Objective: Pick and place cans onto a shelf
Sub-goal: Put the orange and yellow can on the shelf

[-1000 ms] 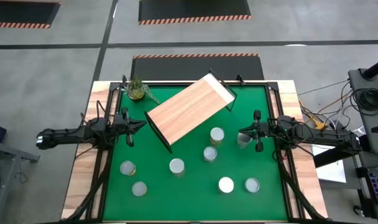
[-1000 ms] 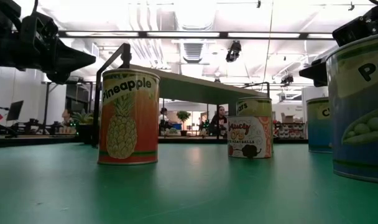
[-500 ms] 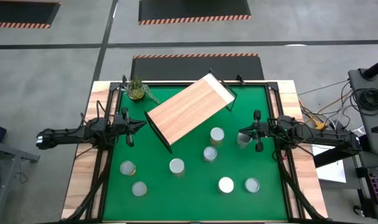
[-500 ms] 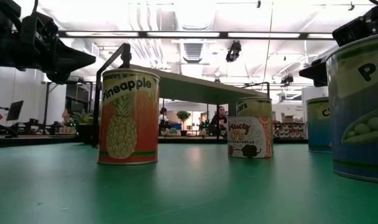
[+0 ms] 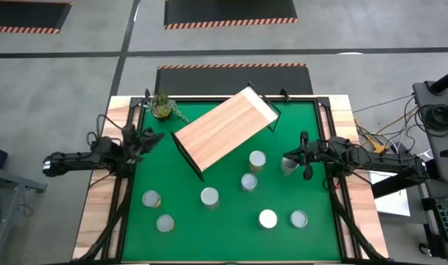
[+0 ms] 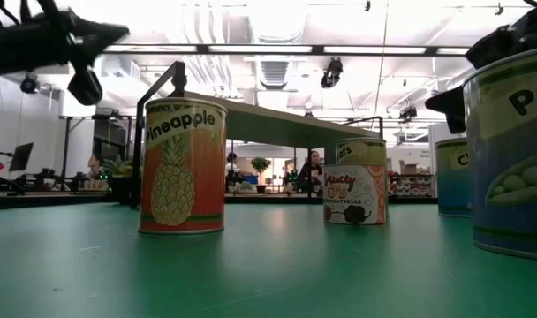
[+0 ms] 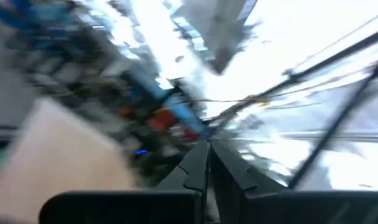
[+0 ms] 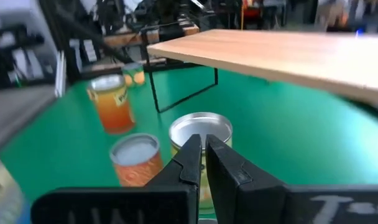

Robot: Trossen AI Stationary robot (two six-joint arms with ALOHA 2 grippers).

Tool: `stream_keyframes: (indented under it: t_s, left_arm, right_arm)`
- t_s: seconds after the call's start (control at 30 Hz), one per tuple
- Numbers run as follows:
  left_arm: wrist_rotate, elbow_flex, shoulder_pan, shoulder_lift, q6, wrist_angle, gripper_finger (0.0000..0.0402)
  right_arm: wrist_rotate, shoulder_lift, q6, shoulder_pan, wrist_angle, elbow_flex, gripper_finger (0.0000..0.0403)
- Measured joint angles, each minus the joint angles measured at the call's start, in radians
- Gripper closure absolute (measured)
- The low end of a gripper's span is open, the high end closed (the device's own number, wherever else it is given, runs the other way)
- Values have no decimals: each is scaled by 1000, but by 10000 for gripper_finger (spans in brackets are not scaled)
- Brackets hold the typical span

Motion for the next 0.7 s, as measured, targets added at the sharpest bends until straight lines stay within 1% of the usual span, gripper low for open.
stream_keyframes:
  t_s: [0.1,0.17,0.33,0.47,0.63,0.7]
  left_arm:
    - [93,0,-1,8,3,113,402]
    - [137,0,-7,27,4,179,402]
    - [146,0,-24,114,26,310,402]
    - [146,45,-31,220,26,338,402]
    - [147,165,-54,402,19,334,402]
    - [171,223,-74,470,19,317,402]
  right_arm:
    - [0,0,91,0,1,0,390]
    - [0,0,110,0,1,0,390]
    - [0,0,75,0,1,0,390]
    - [1,0,10,0,1,0,390]
    - [1,0,-24,0,2,0,390]
    - [1,0,-47,0,4,0,390]
